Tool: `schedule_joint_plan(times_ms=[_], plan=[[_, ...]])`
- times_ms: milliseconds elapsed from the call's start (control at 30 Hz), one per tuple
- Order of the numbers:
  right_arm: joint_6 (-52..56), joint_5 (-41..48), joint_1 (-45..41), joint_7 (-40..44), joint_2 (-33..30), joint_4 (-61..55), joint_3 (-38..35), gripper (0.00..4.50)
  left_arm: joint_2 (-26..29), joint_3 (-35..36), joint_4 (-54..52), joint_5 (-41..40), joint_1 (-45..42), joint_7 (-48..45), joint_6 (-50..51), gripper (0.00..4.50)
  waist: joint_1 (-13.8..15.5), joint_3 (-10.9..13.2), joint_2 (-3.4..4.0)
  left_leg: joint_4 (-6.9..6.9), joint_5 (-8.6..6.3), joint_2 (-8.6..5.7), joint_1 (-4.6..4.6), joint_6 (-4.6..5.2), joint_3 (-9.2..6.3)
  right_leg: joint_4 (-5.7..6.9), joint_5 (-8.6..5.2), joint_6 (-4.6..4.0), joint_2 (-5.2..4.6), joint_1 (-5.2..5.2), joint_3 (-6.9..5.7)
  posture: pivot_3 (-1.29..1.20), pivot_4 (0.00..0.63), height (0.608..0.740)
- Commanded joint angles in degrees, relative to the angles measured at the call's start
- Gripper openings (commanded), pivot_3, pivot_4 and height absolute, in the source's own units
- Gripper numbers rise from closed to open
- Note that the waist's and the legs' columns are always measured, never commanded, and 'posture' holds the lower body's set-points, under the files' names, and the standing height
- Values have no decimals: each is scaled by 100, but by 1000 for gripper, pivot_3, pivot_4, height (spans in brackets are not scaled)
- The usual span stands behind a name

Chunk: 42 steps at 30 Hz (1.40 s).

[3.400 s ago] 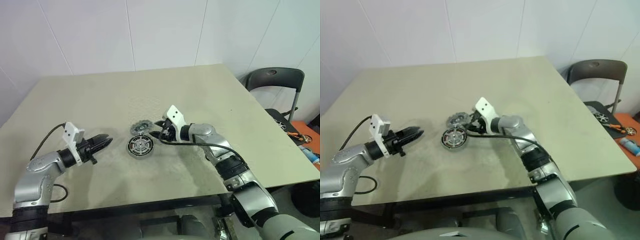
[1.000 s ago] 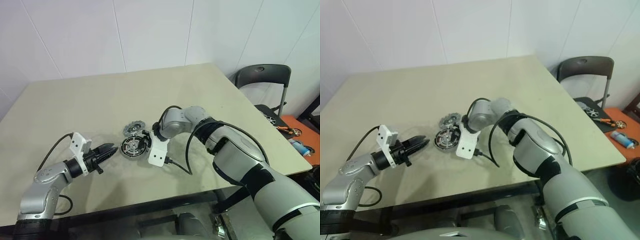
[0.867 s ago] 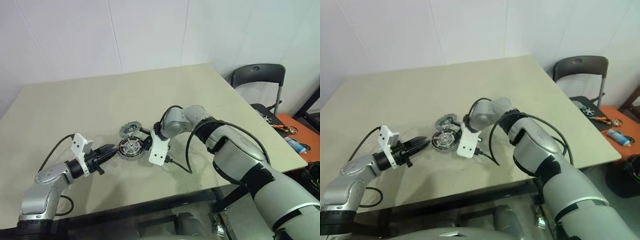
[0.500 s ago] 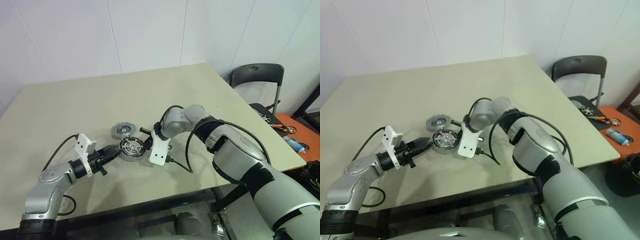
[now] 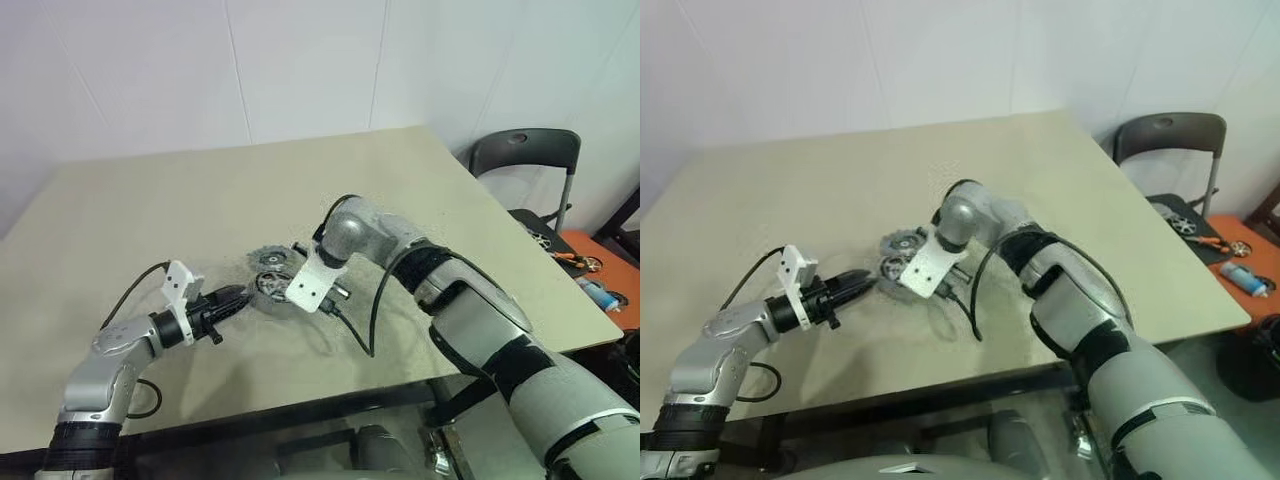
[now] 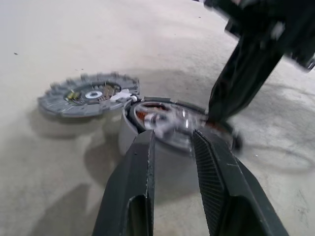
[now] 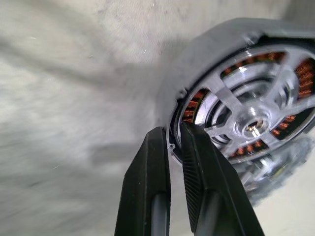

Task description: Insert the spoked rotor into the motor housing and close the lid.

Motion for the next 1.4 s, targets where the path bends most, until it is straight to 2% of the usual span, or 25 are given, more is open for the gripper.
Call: schedule_joint_plan(times_ms=[33, 167, 300, 433, 500, 667, 800, 933, 1033, 1133, 1300, 1400], plan=[[948, 402, 193, 835, -604, -1021, -335, 81, 3, -109, 148, 102, -270, -132, -197, 1309, 57, 0, 1, 0, 0, 0, -2, 0, -1, -1, 0, 0, -1, -1, -1, 0, 0, 740], [1604, 471, 488, 1227, -1254, -1868, -388, 81, -45, -271, 426, 172, -554, -252, -233, 1309, 113, 1, 1, 1, 0, -3, -4, 0, 0, -3, -1, 2, -3, -1, -3, 0, 0, 740], [2430, 920, 763, 1307, -1950, -2850, -116, 81, -85, -441, 823, 293, -882, -389, -329, 1309, 174, 1, 2, 1, 0, -2, -3, 0, 1, -2, -2, 2, -2, -1, -3, 0, 0, 740], [3328, 1350, 821, 1307, -2259, -3586, 89, 81, -148, -564, 1049, 372, -1105, -521, -390, 1309, 167, 2, 3, 2, 0, -2, -5, 0, 3, -4, -2, 1, -3, -4, -3, 0, 0, 740], [3713, 1438, 857, 1307, -2210, -3775, 140, 81, -164, -614, 1141, 410, -1178, -561, -433, 1309, 162, 2, 3, 2, 0, -2, -5, 0, 4, -4, -2, 2, -2, -5, -2, 0, 0, 740], [4710, 1261, 965, 899, -1266, -3373, 93, 81, -177, -611, 1211, 449, -1258, -595, -447, 1309, 146, 2, 3, 1, 0, -1, -2, 0, 3, 2, -1, 2, 0, -6, -2, 0, 0, 740], [4445, 1019, 1042, 588, -914, -2945, 250, 81, -119, -553, 1057, 426, -1141, -580, -386, 1309, 180, -4, -7, 4, 1, -2, -6, -2, 3, -1, -1, 2, -2, -5, -2, 0, 0, 740], [3381, 690, 1045, 118, -788, -2280, 454, 81, -65, -449, 826, 370, -920, -476, -327, 1309, 112, -9, -15, 4, 2, -1, 9, -3, 5, 1, -2, 4, 0, 5, -2, 0, 0, 740], [3393, 688, 968, 6, -540, -1958, 342, 1071, -48, -391, 644, 326, -747, -402, -276, 1309, -7, -11, -18, 1, 2, 2, 58, -3, 5, 11, -19, -7, 4, 39, -2, 0, 0, 740], [4153, 821, 939, 419, -433, -2161, 237, 1983, -37, -369, 498, 270, -623, -387, -216, 1309, -94, -7, -23, -1, 1, 2, 105, -4, 3, 11, -18, -16, 10, 95, -2, 0, 0, 740], [4351, 1123, 775, 1007, -517, -2738, 88, 1983, -42, -392, 537, 259, -662, -337, -231, 1309, -117, -7, -22, 5, 3, 0, 106, -6, -3, 10, -18, -14, 10, 88, -2, 0, 0, 740], [4426, 1369, 674, 1186, -520, -3028, -102, 1983, -56, -429, 633, 276, -760, -350, -260, 1309, -105, -7, -22, 2, 4, -1, 70, -8, -4, 9, -1, 9, 7, 33, -2, 0, 0, 740]])
